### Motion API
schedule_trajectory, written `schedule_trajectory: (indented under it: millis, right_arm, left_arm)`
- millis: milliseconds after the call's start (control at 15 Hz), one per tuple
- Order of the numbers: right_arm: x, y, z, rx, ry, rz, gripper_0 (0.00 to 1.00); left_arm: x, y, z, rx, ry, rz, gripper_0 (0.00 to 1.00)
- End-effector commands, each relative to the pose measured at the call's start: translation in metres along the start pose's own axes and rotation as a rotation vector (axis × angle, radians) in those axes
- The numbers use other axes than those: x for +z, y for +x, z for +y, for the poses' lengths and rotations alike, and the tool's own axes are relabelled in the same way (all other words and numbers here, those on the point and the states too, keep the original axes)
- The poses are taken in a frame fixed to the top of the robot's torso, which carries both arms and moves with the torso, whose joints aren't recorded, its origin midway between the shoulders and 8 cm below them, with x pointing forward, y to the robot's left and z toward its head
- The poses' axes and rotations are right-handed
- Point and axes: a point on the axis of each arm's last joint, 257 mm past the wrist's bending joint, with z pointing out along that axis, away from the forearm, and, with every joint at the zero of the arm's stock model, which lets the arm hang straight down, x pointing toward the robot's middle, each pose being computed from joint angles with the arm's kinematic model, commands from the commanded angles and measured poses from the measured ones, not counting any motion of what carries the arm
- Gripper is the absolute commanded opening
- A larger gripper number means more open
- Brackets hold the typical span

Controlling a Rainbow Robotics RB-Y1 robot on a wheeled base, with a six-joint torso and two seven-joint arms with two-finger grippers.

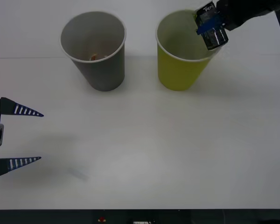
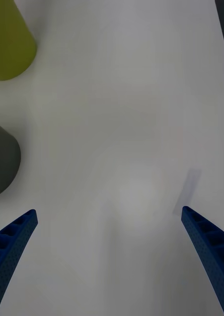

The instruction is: Put the can into the green bin and the plastic bottle into the gray bin

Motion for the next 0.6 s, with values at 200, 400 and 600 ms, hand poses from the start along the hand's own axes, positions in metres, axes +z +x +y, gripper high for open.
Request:
schedule_trajectory:
  millis: [200, 400, 600]
  right_arm:
    - [0.027, -0.019, -0.014, 0.008, 0.054, 0.054, 0.0]
    - [0.036, -0.025, -0.022, 0.008, 0.069, 0.064, 0.0]
    - [0.038, -0.026, -0.023, -0.01, 0.076, 0.06, 0.1]
  left_arm:
    - [0.0, 0.0, 0.0, 0.0, 0.0, 0.0, 1.0]
    - [0.0, 0.0, 0.0, 0.0, 0.0, 0.0, 1.0]
    - [0.0, 0.0, 0.0, 0.0, 0.0, 0.0, 1.0]
